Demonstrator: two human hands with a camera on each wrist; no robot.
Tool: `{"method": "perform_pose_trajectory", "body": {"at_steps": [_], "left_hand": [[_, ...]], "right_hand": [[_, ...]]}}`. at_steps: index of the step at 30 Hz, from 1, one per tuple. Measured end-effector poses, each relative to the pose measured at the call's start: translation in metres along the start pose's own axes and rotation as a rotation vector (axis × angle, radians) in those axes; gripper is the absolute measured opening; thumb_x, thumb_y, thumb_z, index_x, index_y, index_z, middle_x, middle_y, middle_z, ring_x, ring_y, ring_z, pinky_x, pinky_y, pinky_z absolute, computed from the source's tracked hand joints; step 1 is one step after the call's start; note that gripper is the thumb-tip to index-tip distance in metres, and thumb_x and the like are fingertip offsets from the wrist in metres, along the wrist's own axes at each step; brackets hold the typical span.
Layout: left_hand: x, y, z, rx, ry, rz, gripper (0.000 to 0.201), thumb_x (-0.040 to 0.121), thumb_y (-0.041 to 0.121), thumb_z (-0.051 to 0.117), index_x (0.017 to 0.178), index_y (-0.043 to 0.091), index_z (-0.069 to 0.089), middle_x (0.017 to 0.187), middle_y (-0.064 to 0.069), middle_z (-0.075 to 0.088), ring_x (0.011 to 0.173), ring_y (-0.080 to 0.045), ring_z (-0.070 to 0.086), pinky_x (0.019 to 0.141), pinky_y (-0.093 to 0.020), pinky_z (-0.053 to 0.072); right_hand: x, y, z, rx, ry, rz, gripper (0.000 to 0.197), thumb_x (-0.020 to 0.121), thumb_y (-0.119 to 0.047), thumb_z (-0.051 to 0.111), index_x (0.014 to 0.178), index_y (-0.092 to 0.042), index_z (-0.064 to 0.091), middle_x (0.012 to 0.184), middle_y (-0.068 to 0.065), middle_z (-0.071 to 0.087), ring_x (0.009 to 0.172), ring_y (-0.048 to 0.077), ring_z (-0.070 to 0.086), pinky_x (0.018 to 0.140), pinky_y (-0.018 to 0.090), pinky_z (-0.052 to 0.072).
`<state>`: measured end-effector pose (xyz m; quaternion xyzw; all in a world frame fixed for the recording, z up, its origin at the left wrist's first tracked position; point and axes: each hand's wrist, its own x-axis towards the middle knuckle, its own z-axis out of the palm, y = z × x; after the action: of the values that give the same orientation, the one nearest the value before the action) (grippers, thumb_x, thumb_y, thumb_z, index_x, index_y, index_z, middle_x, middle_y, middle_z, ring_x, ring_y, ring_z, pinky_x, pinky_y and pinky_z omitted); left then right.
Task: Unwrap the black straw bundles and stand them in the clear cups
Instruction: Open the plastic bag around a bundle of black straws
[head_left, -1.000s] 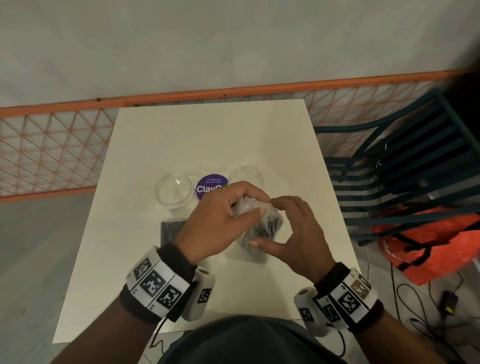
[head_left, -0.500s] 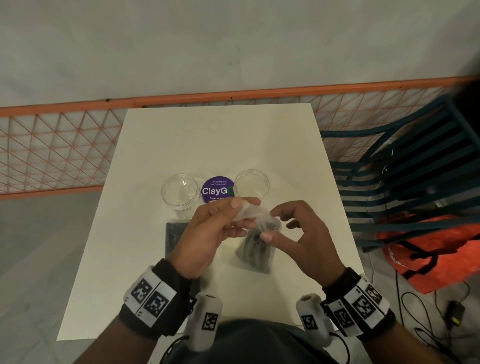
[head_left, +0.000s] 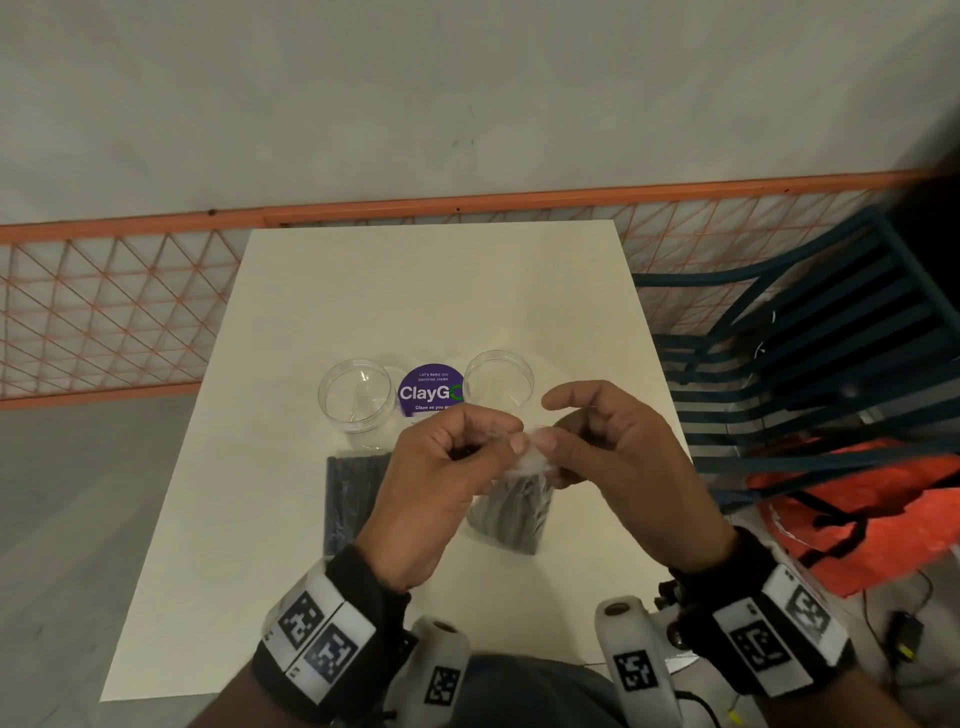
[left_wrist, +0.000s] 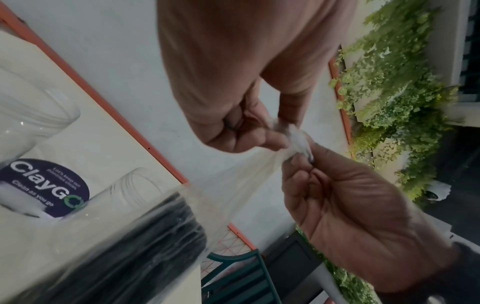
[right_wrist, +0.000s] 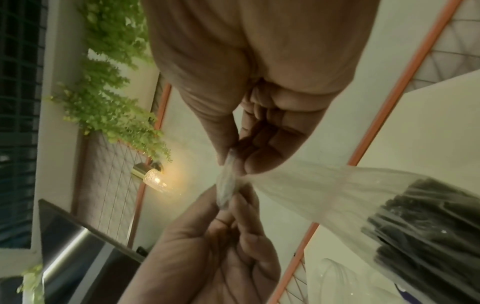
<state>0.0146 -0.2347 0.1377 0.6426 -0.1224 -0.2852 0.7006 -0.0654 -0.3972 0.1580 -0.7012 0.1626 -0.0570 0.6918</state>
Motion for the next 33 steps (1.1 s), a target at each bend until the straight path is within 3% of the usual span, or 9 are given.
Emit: {"method": "perform_pose_trajectory", "body": {"at_steps": [4, 7, 10, 15, 18, 24, 27, 29, 33], "left_hand": [[0.003, 0.007, -0.001, 0.077, 0.036, 0.015, 0.017, 0.087, 0.007, 0.072, 0.096, 0.020, 0.078, 0.080, 0.001, 0.076, 0.076, -0.015, 0.070, 0.059, -0.015, 0.049], [0.004, 0.008, -0.003, 0.064, 0.105, 0.058, 0.021, 0.090, 0.005, 0.070, 0.096, 0.023, 0.079, 0.080, 0.001, 0.076, 0.079, -0.017, 0.071, 0.060, -0.017, 0.051], [0.000, 0.006, -0.003, 0.104, 0.118, 0.056, 0.021, 0.093, 0.007, 0.065, 0.093, 0.025, 0.078, 0.079, 0.004, 0.073, 0.075, -0.018, 0.071, 0.056, -0.020, 0.052], [-0.004, 0.004, -0.003, 0.286, -0.010, -0.023, 0.019, 0.095, 0.007, 0.064, 0.091, 0.020, 0.076, 0.070, 0.007, 0.073, 0.065, -0.010, 0.070, 0.060, -0.024, 0.056], [0.000, 0.009, -0.001, 0.166, 0.010, -0.097, 0.017, 0.099, 0.008, 0.057, 0.093, 0.014, 0.071, 0.069, 0.007, 0.069, 0.063, -0.007, 0.067, 0.058, -0.023, 0.057], [0.010, 0.014, 0.007, -0.406, 0.042, -0.424, 0.017, 0.102, 0.013, 0.048, 0.094, 0.018, 0.062, 0.073, 0.001, 0.071, 0.056, -0.012, 0.067, 0.052, -0.025, 0.057], [0.012, 0.011, 0.011, -0.479, 0.003, -0.515, 0.013, 0.099, 0.032, 0.054, 0.100, 0.022, 0.062, 0.091, -0.003, 0.071, 0.067, -0.016, 0.065, 0.057, -0.027, 0.049], [0.012, 0.006, 0.011, -0.360, -0.063, -0.499, 0.031, 0.087, 0.048, 0.069, 0.101, 0.022, 0.057, 0.091, -0.004, 0.068, 0.067, -0.017, 0.060, 0.057, -0.028, 0.042], [0.009, -0.005, 0.004, -0.174, -0.092, -0.468, 0.049, 0.073, 0.015, 0.086, 0.110, 0.021, 0.055, 0.093, -0.008, 0.061, 0.065, -0.015, 0.052, 0.054, -0.025, 0.043]], "right_hand": [[-0.004, -0.003, -0.005, 0.090, 0.014, 0.037, 0.019, 0.083, 0.002, 0.067, 0.100, -0.005, 0.063, 0.063, 0.009, 0.060, 0.056, 0.017, 0.057, 0.055, 0.026, 0.052], [-0.008, 0.002, -0.009, -0.183, 0.043, 0.052, 0.016, 0.082, -0.007, 0.071, 0.095, -0.016, 0.068, 0.061, 0.006, 0.067, 0.055, 0.024, 0.062, 0.057, 0.031, 0.056], [-0.012, 0.003, -0.011, -0.374, 0.055, 0.046, 0.006, 0.086, -0.019, 0.068, 0.082, -0.020, 0.072, 0.063, 0.002, 0.071, 0.055, 0.012, 0.065, 0.055, 0.024, 0.054], [-0.006, 0.003, -0.012, 0.180, 0.085, 0.153, 0.023, 0.098, -0.016, 0.049, 0.090, 0.002, 0.062, 0.082, 0.013, 0.069, 0.076, 0.018, 0.066, 0.072, 0.033, 0.059], [-0.003, 0.013, -0.002, 0.367, 0.063, 0.247, 0.026, 0.100, -0.017, 0.044, 0.083, -0.007, 0.060, 0.073, 0.004, 0.064, 0.072, 0.019, 0.058, 0.069, 0.032, 0.055], [0.000, 0.024, 0.006, 0.296, 0.019, 0.295, 0.030, 0.101, -0.019, 0.044, 0.077, -0.016, 0.061, 0.076, 0.003, 0.053, 0.065, 0.016, 0.045, 0.055, 0.024, 0.039], [0.005, 0.023, 0.005, 0.382, 0.032, 0.304, 0.025, 0.102, -0.017, 0.041, 0.082, -0.013, 0.056, 0.084, 0.008, 0.054, 0.071, 0.017, 0.052, 0.061, 0.025, 0.050], [0.006, 0.023, 0.005, 0.477, 0.034, 0.330, 0.022, 0.102, -0.018, 0.041, 0.087, -0.012, 0.056, 0.088, 0.009, 0.060, 0.078, 0.019, 0.060, 0.069, 0.028, 0.058], [0.009, 0.024, 0.007, 0.688, 0.098, 0.422, 0.024, 0.101, -0.017, 0.042, 0.090, -0.012, 0.063, 0.081, 0.003, 0.069, 0.072, 0.016, 0.065, 0.070, 0.029, 0.057]]}}
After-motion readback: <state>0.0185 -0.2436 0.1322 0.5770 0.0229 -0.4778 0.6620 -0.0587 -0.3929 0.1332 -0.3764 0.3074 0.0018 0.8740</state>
